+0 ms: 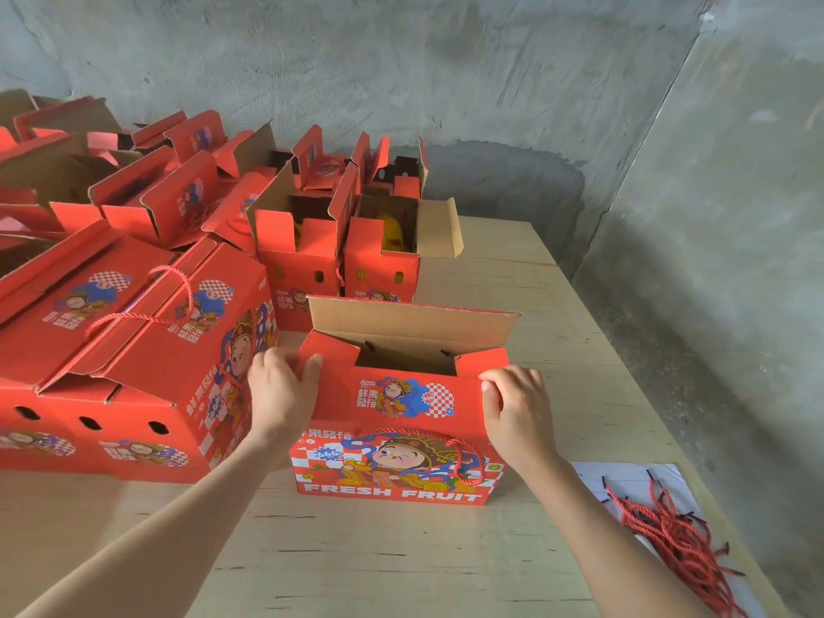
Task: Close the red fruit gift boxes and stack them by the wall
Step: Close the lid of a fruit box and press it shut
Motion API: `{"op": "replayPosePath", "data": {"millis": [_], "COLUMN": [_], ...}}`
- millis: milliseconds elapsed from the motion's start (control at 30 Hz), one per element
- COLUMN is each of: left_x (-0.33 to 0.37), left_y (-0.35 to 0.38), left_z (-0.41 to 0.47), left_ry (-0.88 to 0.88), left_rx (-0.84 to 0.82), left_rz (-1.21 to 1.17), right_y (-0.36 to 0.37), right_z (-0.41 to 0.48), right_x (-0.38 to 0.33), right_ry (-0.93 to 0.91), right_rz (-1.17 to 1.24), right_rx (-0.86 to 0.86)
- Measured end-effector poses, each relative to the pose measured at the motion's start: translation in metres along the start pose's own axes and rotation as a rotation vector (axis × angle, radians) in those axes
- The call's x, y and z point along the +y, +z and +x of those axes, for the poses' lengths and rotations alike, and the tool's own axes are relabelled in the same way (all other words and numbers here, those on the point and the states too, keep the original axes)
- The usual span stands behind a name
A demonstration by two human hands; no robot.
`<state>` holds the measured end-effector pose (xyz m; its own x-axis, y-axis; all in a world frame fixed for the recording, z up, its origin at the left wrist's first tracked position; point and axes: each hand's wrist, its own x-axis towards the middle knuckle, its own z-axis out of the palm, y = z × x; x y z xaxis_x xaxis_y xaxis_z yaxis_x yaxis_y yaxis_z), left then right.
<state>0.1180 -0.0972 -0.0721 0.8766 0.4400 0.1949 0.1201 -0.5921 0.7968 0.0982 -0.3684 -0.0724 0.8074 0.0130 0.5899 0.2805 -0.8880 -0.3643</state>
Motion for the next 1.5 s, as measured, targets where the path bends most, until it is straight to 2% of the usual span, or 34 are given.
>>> {"op": "replayPosePath", "data": {"millis": [133, 233, 400, 567, 800, 1000, 1100, 1367, 1500], "left_x": [0.000, -0.001, -0.006, -0.006, -0.005, -0.010, -0.011, -0.004, -0.001], "left_y": [0.001, 0.004, 0.003, 0.000, -0.008, -0.009, -0.009, -0.009, -0.016], "left_z": [-0.009, -0.016, -0.021, -0.015, -0.006, -0.003, 0.001, -0.004, 0.003], "left_ry": [-0.158, -0.101, -0.111, -0.215, -0.108, 0.158, 0.150, 0.110, 0.055], "left_rx": [0.051, -0.019, -0.055, -0.030, -0.006, -0.056, -0.140, -0.058, -0.113], "left_rz": [-0.174, -0.162, -0.248, -0.307, -0.249, -0.005, 0.061, -0.055, -0.082], "right_y": [0.001, 0.004, 0.005, 0.003, 0.007, 0.007, 0.006, 0.007, 0.006], "right_z": [-0.005, -0.006, -0.004, -0.003, -0.005, -0.007, -0.006, -0.006, -0.006], "right_x": [0.001, 0.000, 0.001, 0.000, -0.005, 0.000, 0.002, 0.000, -0.002], "right_ry": [0.016, 0.025, 0.160, 0.202, 0.105, 0.037, 0.033, 0.029, 0.030], "right_rz": [0.057, 0.091, 0.267, 0.277, 0.117, 0.062, 0.073, 0.095, 0.106], "right_rx": [0.070, 0.096, -0.034, -0.067, 0.080, 0.100, 0.078, 0.103, 0.124]}}
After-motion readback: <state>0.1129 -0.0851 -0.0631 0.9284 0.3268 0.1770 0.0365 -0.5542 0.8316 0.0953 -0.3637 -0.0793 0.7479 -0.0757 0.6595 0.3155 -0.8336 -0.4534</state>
